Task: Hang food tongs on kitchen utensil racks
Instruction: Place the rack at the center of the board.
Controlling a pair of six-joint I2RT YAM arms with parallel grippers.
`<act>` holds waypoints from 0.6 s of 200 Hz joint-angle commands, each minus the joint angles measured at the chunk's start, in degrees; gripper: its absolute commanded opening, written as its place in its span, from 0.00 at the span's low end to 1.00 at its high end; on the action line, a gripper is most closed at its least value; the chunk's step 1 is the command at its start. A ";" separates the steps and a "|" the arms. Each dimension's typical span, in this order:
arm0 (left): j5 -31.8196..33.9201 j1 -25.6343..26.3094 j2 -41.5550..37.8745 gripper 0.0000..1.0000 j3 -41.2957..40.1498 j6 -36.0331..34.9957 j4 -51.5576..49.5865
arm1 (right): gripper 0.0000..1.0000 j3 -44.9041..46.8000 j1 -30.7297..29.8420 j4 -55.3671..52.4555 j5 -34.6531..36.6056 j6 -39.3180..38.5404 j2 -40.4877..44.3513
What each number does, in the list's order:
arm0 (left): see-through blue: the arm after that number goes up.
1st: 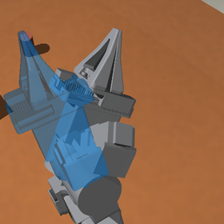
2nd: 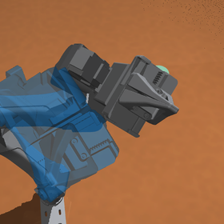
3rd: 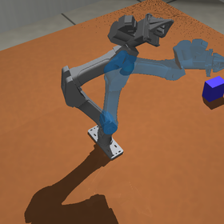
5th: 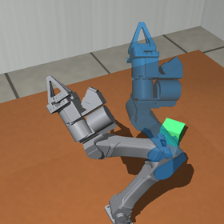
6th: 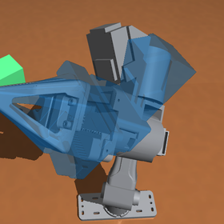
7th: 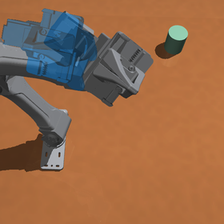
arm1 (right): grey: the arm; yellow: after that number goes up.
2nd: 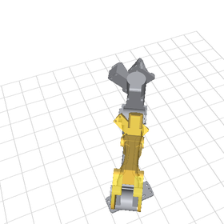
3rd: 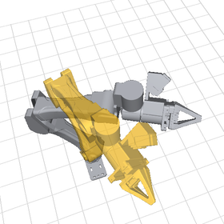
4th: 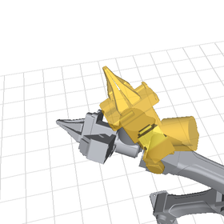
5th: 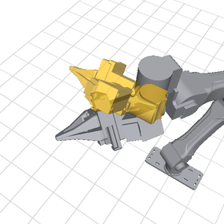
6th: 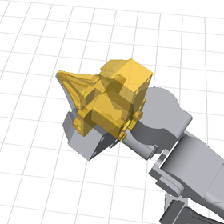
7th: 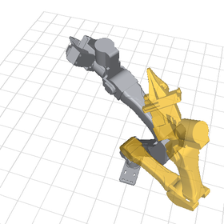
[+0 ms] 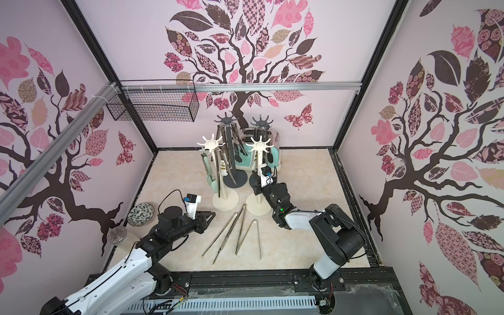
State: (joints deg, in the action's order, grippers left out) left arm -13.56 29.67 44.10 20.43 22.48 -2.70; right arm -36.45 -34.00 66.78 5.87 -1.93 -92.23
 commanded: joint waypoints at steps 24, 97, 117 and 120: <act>0.03 0.13 0.35 0.30 -0.66 -0.42 -0.11 | 0.00 -1.04 -1.14 0.40 -1.13 4.79 -1.90; 0.10 0.14 -1.96 0.29 -0.63 0.89 -4.23 | 0.34 -0.37 -1.24 -4.59 0.35 4.15 1.11; 0.64 0.29 -3.34 0.29 -0.81 1.39 -5.92 | 0.41 0.03 -1.20 -5.42 0.39 3.96 2.38; 0.67 0.29 -3.51 0.29 -0.80 1.44 -6.18 | 0.41 0.18 -1.18 -5.48 0.45 3.96 2.59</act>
State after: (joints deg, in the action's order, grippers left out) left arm -13.54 29.67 42.39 20.40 23.05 -6.33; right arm -36.32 -34.85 63.55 6.00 1.04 -92.14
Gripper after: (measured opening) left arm 0.295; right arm 0.390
